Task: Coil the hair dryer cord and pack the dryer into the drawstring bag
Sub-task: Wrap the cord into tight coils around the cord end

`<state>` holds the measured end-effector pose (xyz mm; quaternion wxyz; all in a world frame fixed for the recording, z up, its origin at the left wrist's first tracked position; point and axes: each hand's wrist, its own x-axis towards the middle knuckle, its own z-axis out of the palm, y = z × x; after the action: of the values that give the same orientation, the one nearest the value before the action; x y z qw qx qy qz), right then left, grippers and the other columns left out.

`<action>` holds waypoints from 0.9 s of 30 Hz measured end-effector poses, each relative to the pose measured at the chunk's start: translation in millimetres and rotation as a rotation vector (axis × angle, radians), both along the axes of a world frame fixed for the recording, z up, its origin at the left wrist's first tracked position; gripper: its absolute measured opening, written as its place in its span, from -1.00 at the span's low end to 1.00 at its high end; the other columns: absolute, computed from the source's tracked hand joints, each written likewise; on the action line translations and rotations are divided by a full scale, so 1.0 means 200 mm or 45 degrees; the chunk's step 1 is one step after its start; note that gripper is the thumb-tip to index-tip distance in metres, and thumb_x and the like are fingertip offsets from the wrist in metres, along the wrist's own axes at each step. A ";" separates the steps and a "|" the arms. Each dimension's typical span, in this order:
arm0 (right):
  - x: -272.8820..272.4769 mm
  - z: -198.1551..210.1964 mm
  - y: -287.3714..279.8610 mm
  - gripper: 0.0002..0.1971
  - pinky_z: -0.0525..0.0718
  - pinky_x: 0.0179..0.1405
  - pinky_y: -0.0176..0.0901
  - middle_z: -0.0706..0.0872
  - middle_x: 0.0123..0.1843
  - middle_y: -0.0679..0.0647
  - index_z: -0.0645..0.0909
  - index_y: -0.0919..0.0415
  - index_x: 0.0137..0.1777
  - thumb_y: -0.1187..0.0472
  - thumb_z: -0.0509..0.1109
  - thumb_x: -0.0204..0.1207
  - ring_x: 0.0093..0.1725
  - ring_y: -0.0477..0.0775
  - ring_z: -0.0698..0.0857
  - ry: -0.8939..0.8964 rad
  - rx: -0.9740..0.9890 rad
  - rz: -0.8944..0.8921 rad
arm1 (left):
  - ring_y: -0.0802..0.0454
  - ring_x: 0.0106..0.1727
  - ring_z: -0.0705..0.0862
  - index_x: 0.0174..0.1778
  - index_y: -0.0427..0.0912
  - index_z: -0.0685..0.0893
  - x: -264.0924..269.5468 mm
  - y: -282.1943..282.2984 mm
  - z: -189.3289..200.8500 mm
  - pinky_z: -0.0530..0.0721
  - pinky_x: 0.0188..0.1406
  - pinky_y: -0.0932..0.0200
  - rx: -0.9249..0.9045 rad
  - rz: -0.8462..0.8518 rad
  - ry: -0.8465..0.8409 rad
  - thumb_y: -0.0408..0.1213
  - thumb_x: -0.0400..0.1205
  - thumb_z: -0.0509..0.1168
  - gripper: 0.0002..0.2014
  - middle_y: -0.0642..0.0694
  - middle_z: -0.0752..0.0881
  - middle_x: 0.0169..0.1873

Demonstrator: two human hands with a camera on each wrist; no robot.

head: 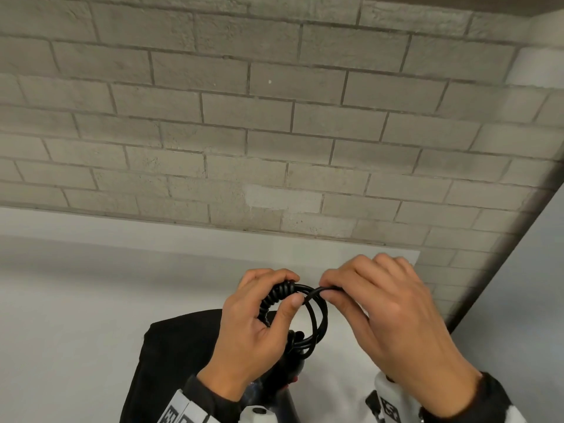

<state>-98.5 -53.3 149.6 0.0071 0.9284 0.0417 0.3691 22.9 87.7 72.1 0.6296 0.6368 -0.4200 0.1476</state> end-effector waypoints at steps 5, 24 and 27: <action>0.08 -0.01 -0.03 -0.91 0.52 -0.14 -0.03 0.67 -0.11 -0.25 0.68 -0.07 0.02 0.01 0.37 0.61 -0.14 -0.05 0.61 0.003 0.215 0.160 | 0.03 0.03 0.75 0.08 0.06 0.71 0.01 0.02 0.01 0.68 0.02 0.31 0.004 -0.008 -0.035 0.08 0.46 0.50 -0.67 0.15 0.70 -0.04; 0.14 -0.33 0.11 -0.63 0.66 -0.10 -0.14 0.76 -0.12 0.16 0.76 0.22 0.10 -0.01 0.58 0.40 -0.13 0.06 0.72 0.198 1.689 0.705 | -0.07 0.01 0.73 0.20 0.01 0.73 -0.03 0.04 0.00 0.71 -0.04 0.13 -0.105 -0.005 -0.012 -0.05 0.59 0.39 -0.72 0.14 0.74 -0.08; 0.14 -0.36 0.10 -0.67 0.64 -0.12 0.10 0.73 -0.17 0.24 0.76 0.22 0.03 0.06 0.63 0.34 -0.18 0.25 0.66 0.216 1.678 0.651 | -0.05 0.09 0.71 0.13 0.07 0.73 -0.03 0.03 0.01 0.67 0.05 0.20 -0.042 0.019 0.022 -0.06 0.58 0.37 -0.78 0.19 0.74 -0.02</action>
<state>-70.8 -32.3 78.0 -0.6460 0.7261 0.0268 0.2340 16.8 94.4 73.6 0.6427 0.6305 -0.4072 0.1536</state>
